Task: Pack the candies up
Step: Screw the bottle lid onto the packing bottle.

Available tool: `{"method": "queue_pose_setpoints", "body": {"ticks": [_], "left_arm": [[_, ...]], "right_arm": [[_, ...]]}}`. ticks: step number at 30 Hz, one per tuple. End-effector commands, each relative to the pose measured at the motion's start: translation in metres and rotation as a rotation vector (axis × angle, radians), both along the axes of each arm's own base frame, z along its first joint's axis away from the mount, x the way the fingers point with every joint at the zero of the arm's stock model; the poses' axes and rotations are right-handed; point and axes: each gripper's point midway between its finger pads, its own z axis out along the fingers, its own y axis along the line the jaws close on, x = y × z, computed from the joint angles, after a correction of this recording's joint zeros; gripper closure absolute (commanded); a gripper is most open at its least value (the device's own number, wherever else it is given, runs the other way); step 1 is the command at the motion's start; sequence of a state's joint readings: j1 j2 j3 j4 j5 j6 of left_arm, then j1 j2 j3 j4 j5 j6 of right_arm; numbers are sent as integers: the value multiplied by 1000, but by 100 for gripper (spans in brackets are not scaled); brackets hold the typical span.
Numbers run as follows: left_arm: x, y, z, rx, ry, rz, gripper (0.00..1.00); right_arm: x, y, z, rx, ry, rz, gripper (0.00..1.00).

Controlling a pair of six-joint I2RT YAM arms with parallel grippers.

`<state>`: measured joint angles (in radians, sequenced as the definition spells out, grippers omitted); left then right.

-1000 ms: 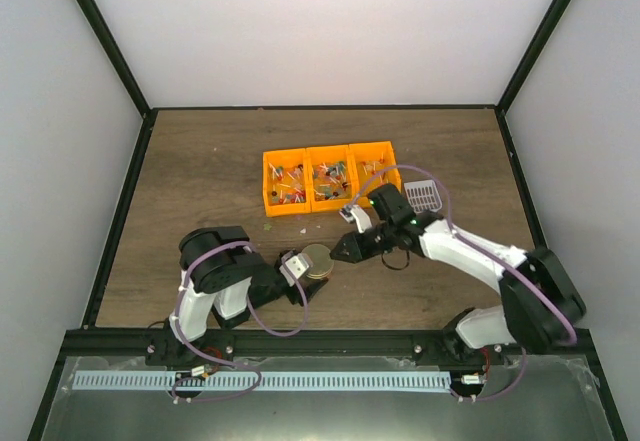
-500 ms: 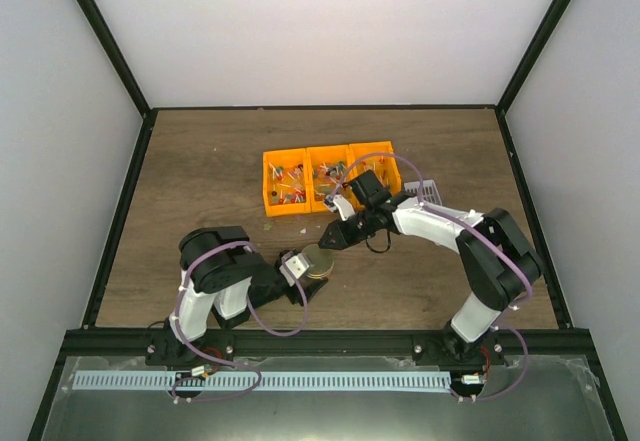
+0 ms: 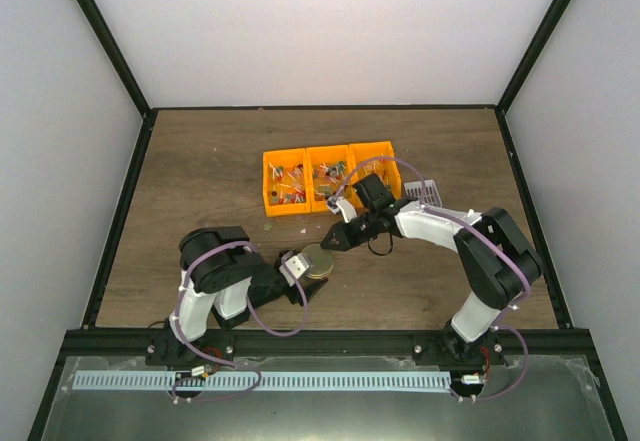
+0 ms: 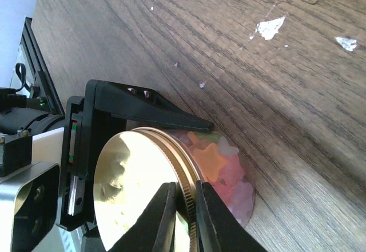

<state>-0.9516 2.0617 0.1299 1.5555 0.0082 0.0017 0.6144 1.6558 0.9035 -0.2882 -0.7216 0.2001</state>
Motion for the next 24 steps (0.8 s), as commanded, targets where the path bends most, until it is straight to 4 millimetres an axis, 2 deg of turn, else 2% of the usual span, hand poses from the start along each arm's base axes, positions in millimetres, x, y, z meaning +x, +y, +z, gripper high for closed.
{"method": "queue_pose_setpoints", "body": {"ticks": [1,11,24], "left_arm": [[-2,20,1,-106,96,91,13],[1,20,-2,-114,112,113,14],[4,17,4,-137,102,116,14]], "right_arm": [[-24,-3,-8,-3,74,39,89],[-71,-9,-30,-32,151,72,93],[-111,-19,-44,-31,228,79,96]]}}
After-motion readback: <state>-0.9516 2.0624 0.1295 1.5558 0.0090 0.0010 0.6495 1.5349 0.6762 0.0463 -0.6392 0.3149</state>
